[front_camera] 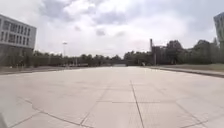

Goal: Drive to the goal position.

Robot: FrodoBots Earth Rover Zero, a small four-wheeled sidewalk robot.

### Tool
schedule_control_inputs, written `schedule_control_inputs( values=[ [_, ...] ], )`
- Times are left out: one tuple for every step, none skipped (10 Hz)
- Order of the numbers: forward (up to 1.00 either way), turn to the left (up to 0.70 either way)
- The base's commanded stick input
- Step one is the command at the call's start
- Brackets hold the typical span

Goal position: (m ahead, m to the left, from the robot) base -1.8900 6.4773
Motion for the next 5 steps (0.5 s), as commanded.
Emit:
schedule_control_inputs(
  values=[
    [1.0,0.0],
    [1.0,0.0],
    [1.0,0.0],
    [1.0,0.0],
    [1.0,0.0]
  ],
)
